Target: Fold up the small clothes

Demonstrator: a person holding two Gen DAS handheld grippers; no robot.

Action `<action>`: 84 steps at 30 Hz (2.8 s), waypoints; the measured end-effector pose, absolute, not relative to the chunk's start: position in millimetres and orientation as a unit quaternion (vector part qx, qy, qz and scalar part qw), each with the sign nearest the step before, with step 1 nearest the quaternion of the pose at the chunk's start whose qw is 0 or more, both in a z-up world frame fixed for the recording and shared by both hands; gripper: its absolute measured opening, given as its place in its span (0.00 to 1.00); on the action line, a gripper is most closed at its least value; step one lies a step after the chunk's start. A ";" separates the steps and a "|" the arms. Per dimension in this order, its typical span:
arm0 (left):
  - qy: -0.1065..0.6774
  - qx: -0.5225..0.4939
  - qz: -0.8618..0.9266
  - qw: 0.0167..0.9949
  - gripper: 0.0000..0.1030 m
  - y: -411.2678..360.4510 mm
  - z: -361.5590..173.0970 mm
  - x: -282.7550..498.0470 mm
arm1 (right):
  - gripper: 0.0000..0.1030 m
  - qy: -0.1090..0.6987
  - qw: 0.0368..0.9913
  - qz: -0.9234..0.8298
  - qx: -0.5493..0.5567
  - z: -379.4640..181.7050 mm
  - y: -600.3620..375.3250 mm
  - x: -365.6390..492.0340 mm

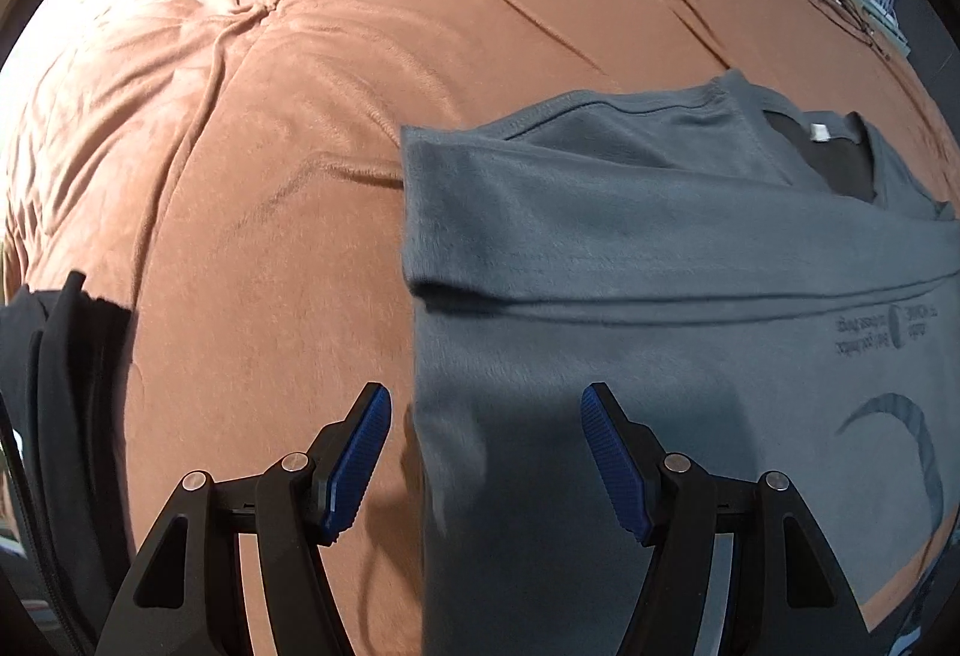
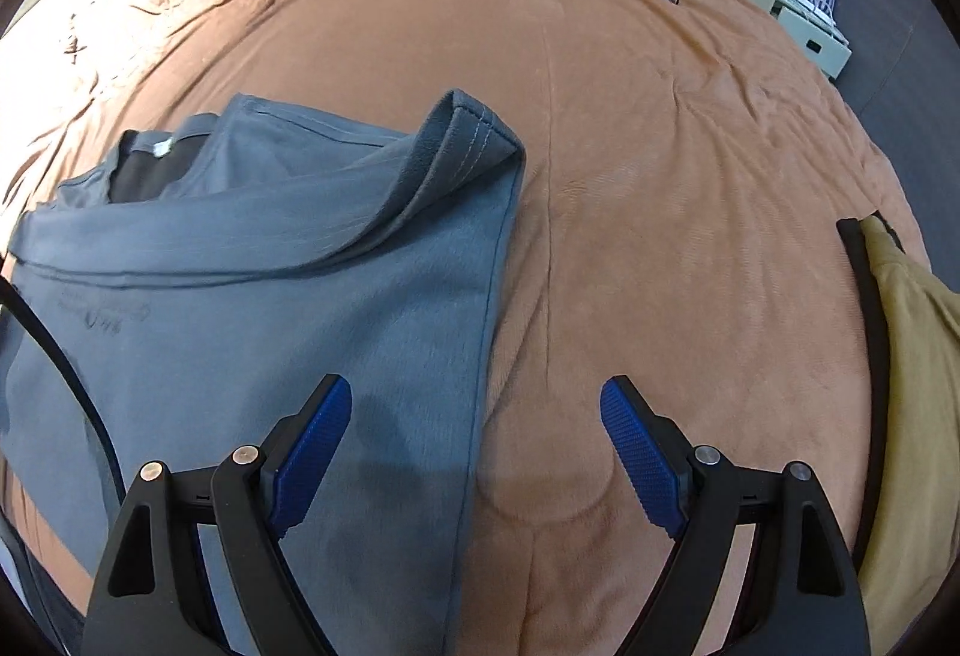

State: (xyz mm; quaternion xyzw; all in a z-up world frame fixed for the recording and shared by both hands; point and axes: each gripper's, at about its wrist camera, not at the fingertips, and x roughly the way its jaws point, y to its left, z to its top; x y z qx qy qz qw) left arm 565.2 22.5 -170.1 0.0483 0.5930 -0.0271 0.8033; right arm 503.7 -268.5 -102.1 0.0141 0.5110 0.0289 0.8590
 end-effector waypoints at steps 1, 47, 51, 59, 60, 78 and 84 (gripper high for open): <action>0.595 0.051 -0.027 0.802 0.66 22.7 -171.6 569.0 | 0.82 0.514 0.858 0.026 0.010 -104.9 -268.7 511.7; 0.541 -0.064 -0.086 0.834 0.44 52.3 -180.5 703.0 | 0.42 0.473 0.856 0.071 0.197 -164.7 -335.3 636.9; 0.549 -0.075 -0.084 0.829 0.22 50.5 -191.0 708.6 | 0.28 0.487 0.842 0.089 0.217 -177.1 -334.4 654.9; 0.513 -0.069 -0.083 0.851 0.04 56.3 -167.7 699.3 | 0.04 0.450 0.875 0.070 0.163 -141.1 -318.0 641.1; 0.506 -0.071 -0.083 0.855 0.04 58.0 -161.4 696.1 | 0.04 0.444 0.879 0.068 0.158 -135.7 -313.8 636.5; 0.455 -0.079 -0.040 0.886 0.03 76.5 -116.6 704.7 | 0.04 0.401 0.907 0.028 0.126 -109.8 -287.6 639.7; 0.501 -0.061 -0.011 0.863 0.18 71.8 -153.8 720.0 | 0.20 0.417 0.906 -0.014 0.074 -122.3 -265.1 660.0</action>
